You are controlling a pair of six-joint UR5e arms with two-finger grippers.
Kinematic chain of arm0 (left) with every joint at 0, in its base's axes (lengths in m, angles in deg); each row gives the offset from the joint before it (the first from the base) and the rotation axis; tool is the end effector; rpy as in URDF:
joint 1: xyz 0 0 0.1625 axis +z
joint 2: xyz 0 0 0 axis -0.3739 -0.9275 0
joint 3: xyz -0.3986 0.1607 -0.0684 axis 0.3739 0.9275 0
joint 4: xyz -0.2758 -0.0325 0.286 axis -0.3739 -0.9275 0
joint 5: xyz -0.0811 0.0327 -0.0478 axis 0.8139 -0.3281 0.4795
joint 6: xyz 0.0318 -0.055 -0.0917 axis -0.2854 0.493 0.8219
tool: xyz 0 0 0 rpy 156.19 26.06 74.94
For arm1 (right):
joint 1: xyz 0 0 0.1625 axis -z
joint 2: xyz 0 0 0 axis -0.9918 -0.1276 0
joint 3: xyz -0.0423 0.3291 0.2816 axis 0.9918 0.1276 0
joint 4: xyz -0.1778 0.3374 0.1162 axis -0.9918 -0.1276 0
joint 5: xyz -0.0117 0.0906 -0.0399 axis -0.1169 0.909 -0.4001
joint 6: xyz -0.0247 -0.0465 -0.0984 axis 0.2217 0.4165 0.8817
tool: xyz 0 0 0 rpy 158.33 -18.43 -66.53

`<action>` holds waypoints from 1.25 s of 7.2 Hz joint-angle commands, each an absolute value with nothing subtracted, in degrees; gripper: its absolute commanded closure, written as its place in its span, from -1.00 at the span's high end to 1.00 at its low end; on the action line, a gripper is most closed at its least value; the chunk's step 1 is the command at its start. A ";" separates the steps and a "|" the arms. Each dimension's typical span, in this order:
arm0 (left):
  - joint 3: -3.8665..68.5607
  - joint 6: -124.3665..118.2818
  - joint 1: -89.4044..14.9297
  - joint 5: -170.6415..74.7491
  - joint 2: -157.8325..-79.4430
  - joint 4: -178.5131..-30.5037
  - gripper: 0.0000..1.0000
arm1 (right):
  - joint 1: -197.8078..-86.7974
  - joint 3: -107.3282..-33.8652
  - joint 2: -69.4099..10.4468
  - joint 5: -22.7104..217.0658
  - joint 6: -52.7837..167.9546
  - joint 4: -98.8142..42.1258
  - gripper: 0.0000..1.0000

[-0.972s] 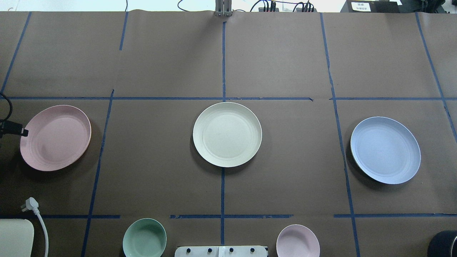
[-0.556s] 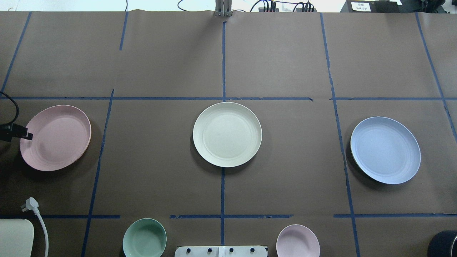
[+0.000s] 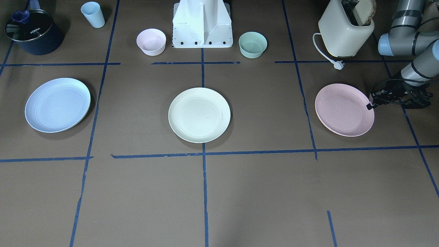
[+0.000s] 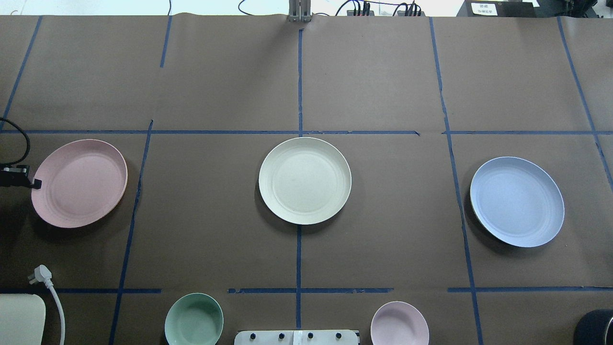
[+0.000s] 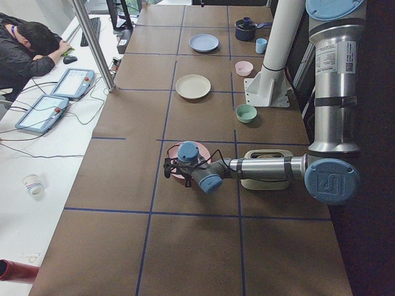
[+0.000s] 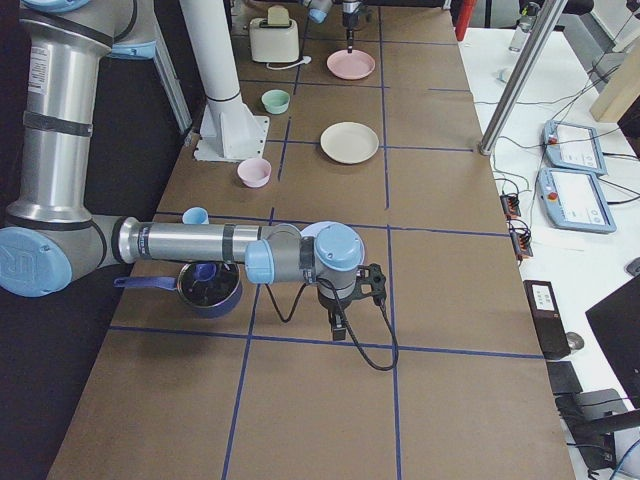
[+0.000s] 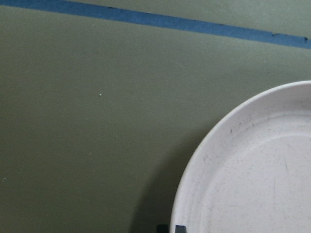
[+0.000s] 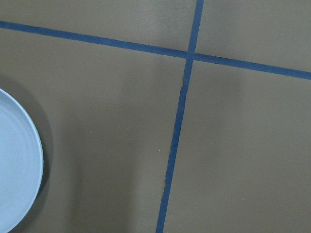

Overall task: Stack three plates with pink and blue
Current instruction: 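Move the left gripper to the rim of the pink plate and grasp it, then carry the pink plate with the left gripper onto the cream plate and release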

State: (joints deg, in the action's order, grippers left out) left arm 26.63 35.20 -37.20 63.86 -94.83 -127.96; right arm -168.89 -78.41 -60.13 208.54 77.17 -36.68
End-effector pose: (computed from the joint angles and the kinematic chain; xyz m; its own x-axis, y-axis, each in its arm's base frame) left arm 0.1911 -0.4306 0.6514 0.5476 -0.0629 -0.8344 0.0813 0.9965 -0.0218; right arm 0.0286 -0.4060 0.6592 0.7044 -0.1635 0.6907 0.1037 0.9864 0.1277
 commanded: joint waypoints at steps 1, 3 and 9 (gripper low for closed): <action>29.78 40.89 -37.28 70.77 -97.01 -127.71 -1.00 | -168.89 -78.41 -60.13 208.63 77.16 -36.68 1.00; 32.34 52.93 -36.15 69.40 -104.80 -127.54 -1.00 | -168.89 -78.41 -60.13 208.63 77.16 -36.68 1.00; 33.14 67.47 -10.67 44.72 -131.28 -105.32 -1.00 | -168.89 -78.24 -60.05 208.54 77.16 -36.76 1.00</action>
